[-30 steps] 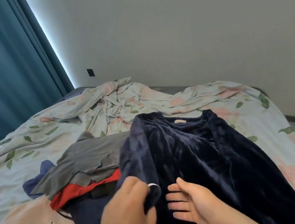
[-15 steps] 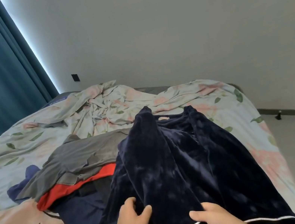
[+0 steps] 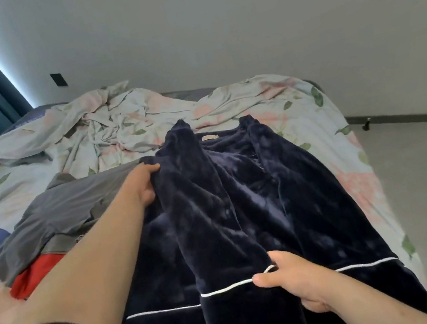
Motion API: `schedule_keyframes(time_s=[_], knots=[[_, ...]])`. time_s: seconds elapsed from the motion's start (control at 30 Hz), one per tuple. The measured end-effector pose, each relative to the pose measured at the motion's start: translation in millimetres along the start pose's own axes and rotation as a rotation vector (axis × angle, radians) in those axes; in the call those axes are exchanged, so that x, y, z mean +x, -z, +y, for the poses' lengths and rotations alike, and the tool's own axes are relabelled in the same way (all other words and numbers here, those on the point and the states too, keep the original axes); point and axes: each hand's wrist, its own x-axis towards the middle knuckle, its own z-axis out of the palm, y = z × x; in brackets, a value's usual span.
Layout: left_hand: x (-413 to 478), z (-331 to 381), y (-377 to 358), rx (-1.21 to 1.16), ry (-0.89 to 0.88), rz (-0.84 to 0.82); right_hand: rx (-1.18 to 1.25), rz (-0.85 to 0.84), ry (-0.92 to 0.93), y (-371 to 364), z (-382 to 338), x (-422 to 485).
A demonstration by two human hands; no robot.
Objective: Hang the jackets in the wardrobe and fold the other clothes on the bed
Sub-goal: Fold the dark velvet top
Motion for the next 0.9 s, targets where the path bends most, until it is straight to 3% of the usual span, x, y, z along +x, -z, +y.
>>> schedule_keyframes(time_s=[0.17, 0.23, 0.3, 0.47, 0.53, 0.67, 0.73, 0.83, 0.9], knots=[[-6, -12, -8, -0.067, -0.021, 0.077, 0.021, 0.043, -0.021, -5, 10, 7], [-36, -40, -4, -0.075, -0.153, 0.186, 0.053, 0.054, -0.037, -7, 16, 8], [-91, -85, 4, -0.068, -0.233, 0.190, 0.113, 0.045, -0.053, -8, 21, 7], [-210, -188, 25, 0.445, 0.011, 0.062, 0.219, 0.021, -0.071, -12, 28, 2], [-216, -192, 21, 0.486, 0.047, 0.099, 0.256, 0.023, -0.069, -16, 27, -1], [-205, -171, 12, 0.369, 0.123, -0.064, 0.315, 0.034, -0.047, -31, 18, -9], [-202, -155, 20, 0.371, -0.024, -0.054, 0.291, 0.020, -0.022, -42, 12, -10], [-198, -124, 51, 0.580, -0.386, 0.013, 0.201, -0.031, -0.019, -75, 1, -4], [-195, -107, 74, 0.708, -0.504, 0.020, 0.126, -0.018, -0.015, -105, -6, 5]])
